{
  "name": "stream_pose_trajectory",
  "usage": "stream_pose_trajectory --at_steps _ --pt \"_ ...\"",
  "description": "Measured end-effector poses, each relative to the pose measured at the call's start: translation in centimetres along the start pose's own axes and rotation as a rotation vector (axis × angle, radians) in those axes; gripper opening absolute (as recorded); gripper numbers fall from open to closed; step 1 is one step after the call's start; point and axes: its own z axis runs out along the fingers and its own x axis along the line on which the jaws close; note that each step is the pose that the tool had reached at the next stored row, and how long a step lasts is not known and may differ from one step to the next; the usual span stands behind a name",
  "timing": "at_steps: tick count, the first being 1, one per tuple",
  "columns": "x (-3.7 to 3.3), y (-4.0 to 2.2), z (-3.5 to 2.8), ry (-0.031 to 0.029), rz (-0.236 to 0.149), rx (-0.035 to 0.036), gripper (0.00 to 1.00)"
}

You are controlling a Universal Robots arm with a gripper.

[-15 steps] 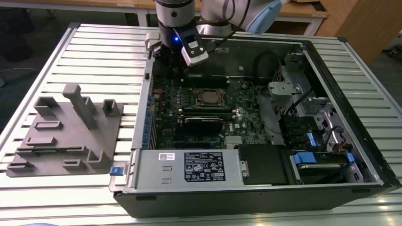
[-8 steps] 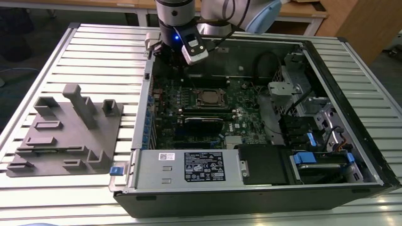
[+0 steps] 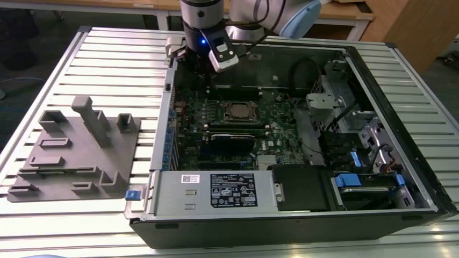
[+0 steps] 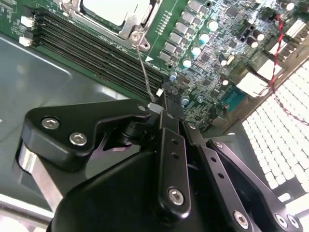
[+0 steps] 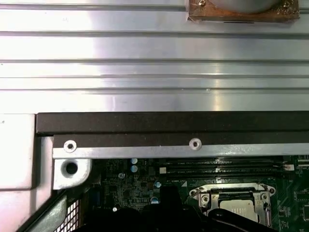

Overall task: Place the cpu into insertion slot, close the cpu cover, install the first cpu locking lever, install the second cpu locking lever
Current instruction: 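Install the first cpu locking lever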

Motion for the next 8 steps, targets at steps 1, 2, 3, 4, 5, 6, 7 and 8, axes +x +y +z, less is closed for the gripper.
stream_pose_trajectory --at_steps 1,2,3,4,5,6,7,8 --pt "-0.09 0.02 0.03 0.0 0.0 0.0 0.11" --pt "-0.23 0.03 0.05 -0.0001 0.0 0.0001 0.11" --pt "-0.43 0.03 0.06 0.0 0.0 0.0005 0.11" --pt "-0.67 0.04 0.08 0.0 0.0 0.0008 0.11" --pt "-0.97 0.05 0.09 0.0 0.0 0.0015 0.11" --pt "-1.32 0.06 0.12 -0.0001 0.0 0.0021 0.11" --pt "-1.65 0.07 0.14 0.0 0.0 0.0028 0.11" --pt "-1.99 0.07 0.17 0.0 0.0 0.0036 0.11"
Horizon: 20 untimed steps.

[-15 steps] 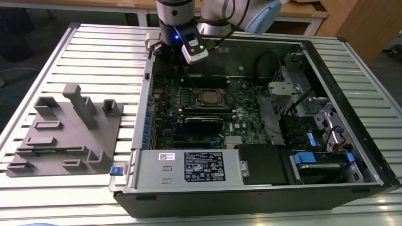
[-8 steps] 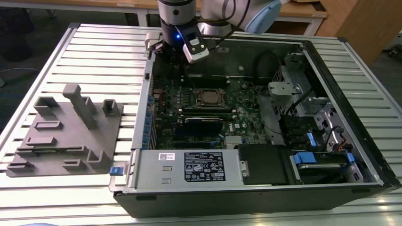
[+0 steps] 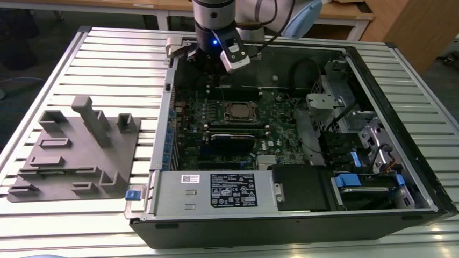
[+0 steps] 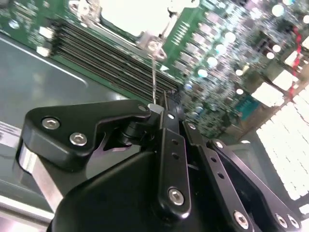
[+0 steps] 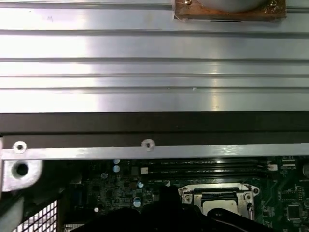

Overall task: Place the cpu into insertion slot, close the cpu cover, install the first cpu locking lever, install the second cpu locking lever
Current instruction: 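Install the first cpu locking lever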

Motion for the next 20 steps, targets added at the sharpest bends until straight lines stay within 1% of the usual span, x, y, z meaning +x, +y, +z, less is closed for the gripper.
stream_pose_trajectory --at_steps 4,6,8,12,14,17,20 --pt "-1.54 0.04 0.1 0.0006 0.0 0.0038 0.11" --pt "-2.12 0.06 0.15 0.0006 0.0 0.0058 0.11" --pt "-2.34 0.06 0.16 0.0007 0.0 0.0069 0.11" --pt "-2.35 0.06 0.16 0.0007 0.0 0.007 0.11" --pt "-2.39 0.06 0.21 0.0005 0.0 0.0087 0.11" --pt "-2.78 0.05 0.41 0.0004 0.0 0.0176 0.11" --pt "-3.44 0.04 0.62 0.0 -0.001 0.0307 0.11"
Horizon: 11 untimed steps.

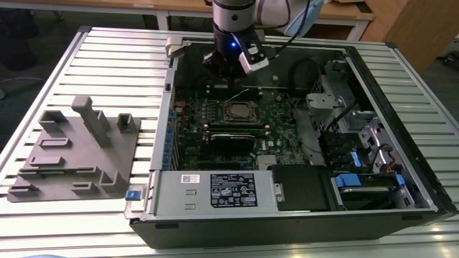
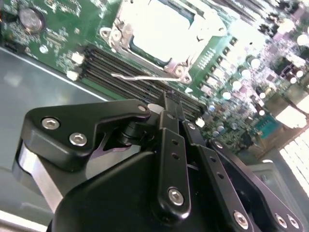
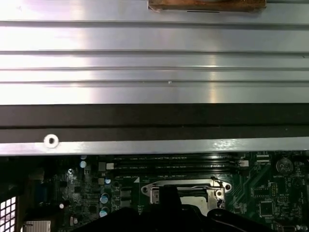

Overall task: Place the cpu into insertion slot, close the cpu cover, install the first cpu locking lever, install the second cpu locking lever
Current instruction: 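Install the first cpu locking lever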

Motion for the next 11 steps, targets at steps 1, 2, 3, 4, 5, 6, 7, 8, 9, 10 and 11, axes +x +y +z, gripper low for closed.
stream_pose_trajectory --at_steps 1,2,3,4,5,6,7,8,9,10,11 --pt "-0.23 0.0 0.06 -0.0002 0.0 0.0046 0.11" --pt "-0.49 0.01 0.12 -0.0004 0.0 0.0087 0.11" --pt "-0.78 0.01 0.17 -0.0006 0.0 0.0124 0.11" --pt "-1.09 0.02 0.23 -0.0008 0.002 0.0143 0.11" --pt "-1.29 0.03 0.28 -0.0008 0.003 0.0145 0.11" --pt "-1.4 0.02 0.34 -0.0009 0.003 0.0145 0.11" --pt "-1.49 0.02 0.4 -0.0009 0.003 0.014 0.11" --pt "-1.56 0.02 0.44 -0.0009 0.003 0.0129 0.11" --pt "-1.6 0.01 0.46 -0.0007 0.003 0.0122 0.11" --pt "-1.61 0.01 0.48 -0.0006 0.003 0.0113 0.11" --pt "-1.61 0.01 0.5 -0.0006 0.003 0.0091 0.11"
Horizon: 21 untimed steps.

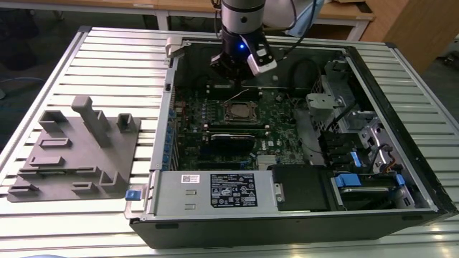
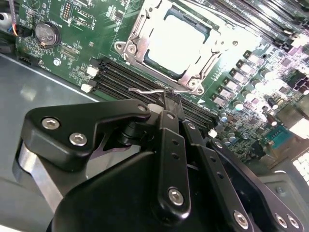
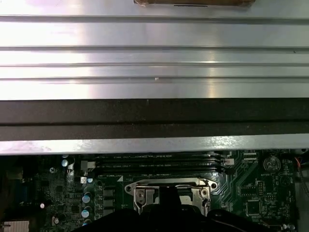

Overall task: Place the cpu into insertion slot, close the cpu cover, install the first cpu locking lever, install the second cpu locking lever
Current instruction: 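Install the first cpu locking lever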

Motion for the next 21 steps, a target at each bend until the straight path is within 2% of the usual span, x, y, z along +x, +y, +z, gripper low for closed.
stream_pose_trajectory --at_steps 3,4,7,14,21 --pt "0.0 0.0 0.04 0.0006 0.001 -0.0225 0.11" --pt "0.0 0.0 0.04 0.0007 0.002 -0.0255 0.11" --pt "0.0 0.0 0.1 0.0006 0.002 -0.0261 0.11" --pt "0.01 -0.08 0.92 0.0008 0.002 -0.0258 0.11" --pt "-0.16 -0.08 1.09 0.0008 0.002 -0.0268 0.11"
